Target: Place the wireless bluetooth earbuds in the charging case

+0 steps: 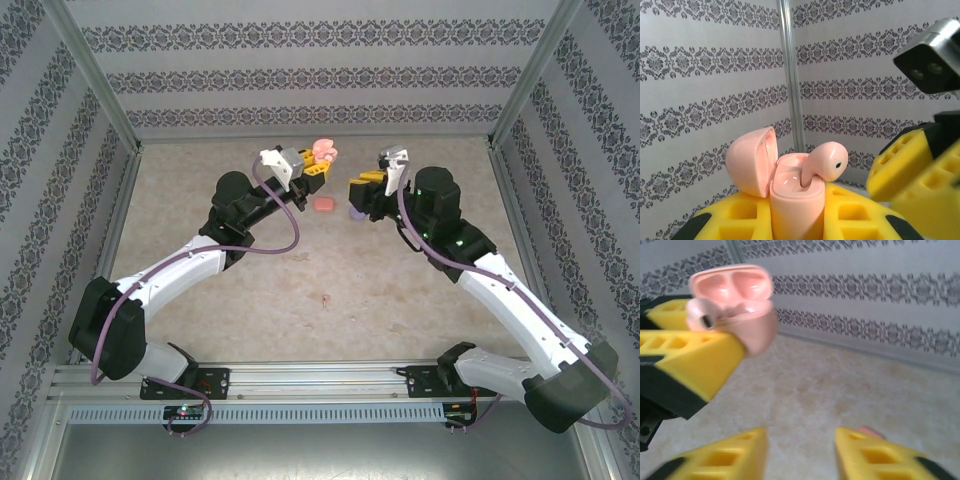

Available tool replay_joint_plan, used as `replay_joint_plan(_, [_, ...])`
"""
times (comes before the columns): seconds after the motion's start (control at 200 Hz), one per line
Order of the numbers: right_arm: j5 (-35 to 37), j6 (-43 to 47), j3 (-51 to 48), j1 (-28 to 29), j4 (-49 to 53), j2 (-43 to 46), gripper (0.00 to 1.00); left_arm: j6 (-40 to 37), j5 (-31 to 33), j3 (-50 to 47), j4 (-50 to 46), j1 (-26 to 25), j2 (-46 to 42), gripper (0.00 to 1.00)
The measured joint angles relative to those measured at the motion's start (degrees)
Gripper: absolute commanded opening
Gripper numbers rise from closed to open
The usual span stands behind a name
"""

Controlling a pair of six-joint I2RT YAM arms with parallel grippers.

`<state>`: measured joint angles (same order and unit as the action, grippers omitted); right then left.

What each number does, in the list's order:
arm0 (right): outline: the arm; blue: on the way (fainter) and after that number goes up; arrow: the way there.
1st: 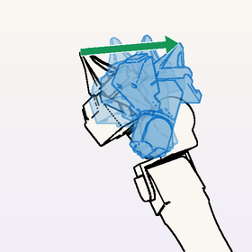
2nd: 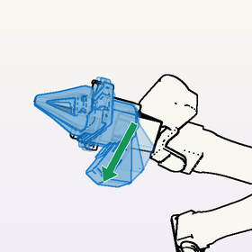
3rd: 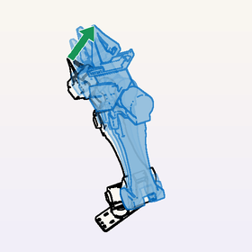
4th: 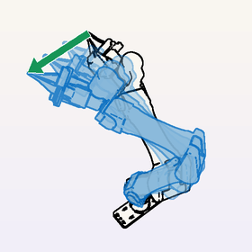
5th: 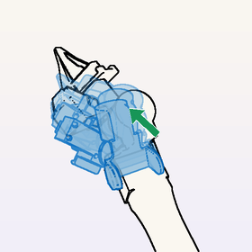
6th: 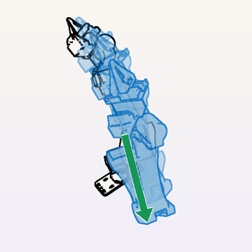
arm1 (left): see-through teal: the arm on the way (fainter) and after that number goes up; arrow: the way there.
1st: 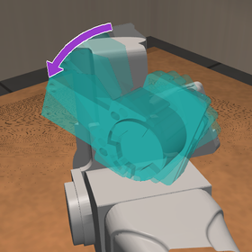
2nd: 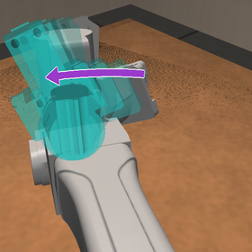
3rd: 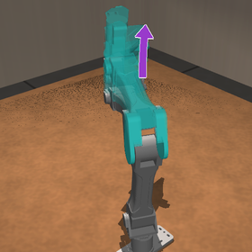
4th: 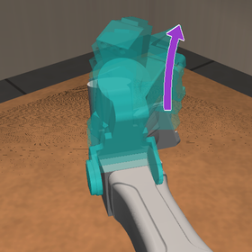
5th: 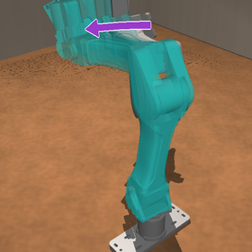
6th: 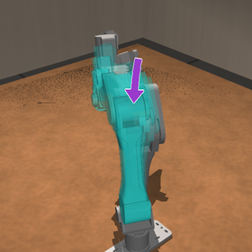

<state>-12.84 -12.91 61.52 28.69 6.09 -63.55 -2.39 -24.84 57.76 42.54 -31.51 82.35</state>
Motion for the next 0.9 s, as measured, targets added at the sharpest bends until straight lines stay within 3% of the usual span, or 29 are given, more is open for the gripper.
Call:
replay_joint_plan(0.11, [-1.18,-2.12,3.34,-1.29,4.46,-1.01,0.00,-0.81,-0.63,-1.55,0.00,0.00,0.17,0.00])
replay_joint_plan(0.425, [-4.17,-4.74,12.81,-1.49,14.34,-5.88,0.00,-1.70,-3.19,-3.58,-0.04,0.00,2.56,0.00])
replay_joint_plan(0.899, [-4.55,-5.42,14.97,-1.49,18.34,-9.31,0.00,-1.70,-5.16,-3.63,0.07,0.00,2.86,0.00])
